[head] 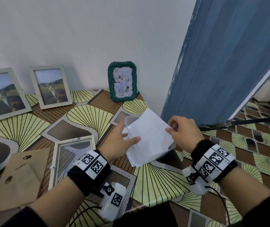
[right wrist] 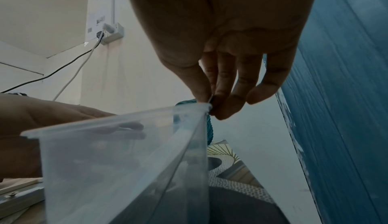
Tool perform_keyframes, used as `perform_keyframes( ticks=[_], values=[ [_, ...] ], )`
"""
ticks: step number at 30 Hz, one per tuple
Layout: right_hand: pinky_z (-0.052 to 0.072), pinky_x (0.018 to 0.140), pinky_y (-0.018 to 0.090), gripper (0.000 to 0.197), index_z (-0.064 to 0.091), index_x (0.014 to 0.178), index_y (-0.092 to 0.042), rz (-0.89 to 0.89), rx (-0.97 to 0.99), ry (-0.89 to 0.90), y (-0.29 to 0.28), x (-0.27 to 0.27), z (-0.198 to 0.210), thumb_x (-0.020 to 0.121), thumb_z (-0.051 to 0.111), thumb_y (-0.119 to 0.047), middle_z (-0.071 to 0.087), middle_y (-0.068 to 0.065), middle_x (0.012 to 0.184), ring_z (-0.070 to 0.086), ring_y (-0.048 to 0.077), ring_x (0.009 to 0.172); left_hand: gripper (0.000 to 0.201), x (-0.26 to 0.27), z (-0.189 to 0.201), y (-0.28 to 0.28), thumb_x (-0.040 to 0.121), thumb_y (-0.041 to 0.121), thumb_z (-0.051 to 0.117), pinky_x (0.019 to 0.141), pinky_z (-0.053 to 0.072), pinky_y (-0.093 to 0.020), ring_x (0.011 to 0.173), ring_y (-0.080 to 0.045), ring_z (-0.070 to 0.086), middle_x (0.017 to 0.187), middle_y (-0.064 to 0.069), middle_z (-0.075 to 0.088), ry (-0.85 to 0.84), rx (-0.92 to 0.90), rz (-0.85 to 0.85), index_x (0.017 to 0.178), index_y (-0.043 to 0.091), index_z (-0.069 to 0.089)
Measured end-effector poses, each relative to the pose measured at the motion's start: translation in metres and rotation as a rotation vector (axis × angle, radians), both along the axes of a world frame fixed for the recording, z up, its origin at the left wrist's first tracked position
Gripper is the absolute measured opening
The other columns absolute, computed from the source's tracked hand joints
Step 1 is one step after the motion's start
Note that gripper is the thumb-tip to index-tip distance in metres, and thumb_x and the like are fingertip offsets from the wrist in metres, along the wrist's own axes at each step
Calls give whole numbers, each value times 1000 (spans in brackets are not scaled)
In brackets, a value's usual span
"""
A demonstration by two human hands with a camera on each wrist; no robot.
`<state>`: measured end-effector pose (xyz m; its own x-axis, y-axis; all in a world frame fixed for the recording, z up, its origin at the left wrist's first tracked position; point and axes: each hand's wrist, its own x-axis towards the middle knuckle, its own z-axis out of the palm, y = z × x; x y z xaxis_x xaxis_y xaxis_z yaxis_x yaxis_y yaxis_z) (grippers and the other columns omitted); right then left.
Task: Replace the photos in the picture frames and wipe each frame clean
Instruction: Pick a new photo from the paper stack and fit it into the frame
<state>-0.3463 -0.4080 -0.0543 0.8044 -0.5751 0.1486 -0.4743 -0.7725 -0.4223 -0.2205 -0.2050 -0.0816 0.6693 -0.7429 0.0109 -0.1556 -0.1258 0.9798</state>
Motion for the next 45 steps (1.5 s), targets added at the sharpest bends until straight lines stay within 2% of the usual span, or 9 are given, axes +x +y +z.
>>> perform_keyframes(
  ticks=[8, 17, 21, 24, 30, 34, 38, 42, 45],
  values=[
    [48, 69, 32, 3, 56, 93, -23, 4, -53, 5, 1, -2, 5, 95, 59, -24, 63, -4, 80, 59, 18, 76, 65, 1, 1, 4, 84, 22, 75, 103, 47, -49, 125, -24, 52, 138, 15, 51, 13, 27, -18, 136, 46, 43],
    [52, 65, 36, 13, 44, 105, -26, 49, -84, 125, 6, 0, 16, 97, 50, -17, 61, 1, 76, 58, 21, 70, 62, 0, 3, 3, 87, 20, 73, 98, 48, -35, 117, -15, 53, 130, 17, 51, -6, 11, -16, 137, 38, 42],
    [53, 68, 38, 12, 43, 103, -25, 30, -86, 122, 10, -1, 18, 97, 49, -18, 63, 3, 80, 59, 23, 72, 63, -1, 4, 3, 87, 22, 72, 103, 47, -40, 121, -17, 52, 136, 12, 50, -24, 22, -21, 139, 38, 40],
    [54, 69, 39, 8, 43, 104, -23, 39, -74, 135, 15, -1, 15, 98, 48, -20, 62, 4, 81, 59, 22, 73, 63, 0, 4, 3, 87, 23, 72, 101, 46, -36, 121, -17, 50, 133, 14, 49, -32, 35, -20, 139, 38, 40],
    [37, 52, 29, 8, 38, 99, -25, 62, -107, 149, 24, 2, 7, 98, 46, -20, 57, 0, 82, 53, 16, 66, 65, 0, 4, 4, 87, 24, 72, 104, 47, -45, 125, -22, 50, 139, 10, 48, -20, 56, -14, 140, 40, 38],
    [43, 68, 34, 7, 44, 97, -22, 75, -96, 61, 25, 3, 12, 95, 48, -16, 53, -1, 98, 53, 19, 83, 65, 0, 3, 3, 87, 25, 73, 104, 46, -45, 124, -23, 50, 138, 11, 50, -13, 60, -11, 140, 40, 39],
    [45, 62, 34, 8, 46, 90, -25, 7, -103, -60, 21, 0, 27, 89, 47, -17, 58, -4, 82, 55, 18, 72, 65, 0, 2, 2, 86, 27, 73, 98, 46, -35, 123, -20, 50, 129, 16, 50, -35, 75, 7, 139, 40, 38],
    [51, 62, 37, 11, 47, 92, -26, -28, -96, -194, 17, -2, 44, 88, 48, -16, 61, 0, 78, 58, 21, 67, 65, 1, 2, 2, 85, 29, 74, 100, 48, -46, 122, -23, 51, 134, 11, 50, -33, 82, 3, 138, 41, 39],
    [53, 64, 39, 12, 48, 94, -27, -29, -82, -303, 16, -3, 55, 89, 50, -16, 62, 1, 79, 59, 21, 68, 62, 1, 1, 3, 85, 30, 75, 100, 49, -45, 122, -22, 53, 124, 22, 51, -31, 56, 7, 136, 41, 42]
  ],
)
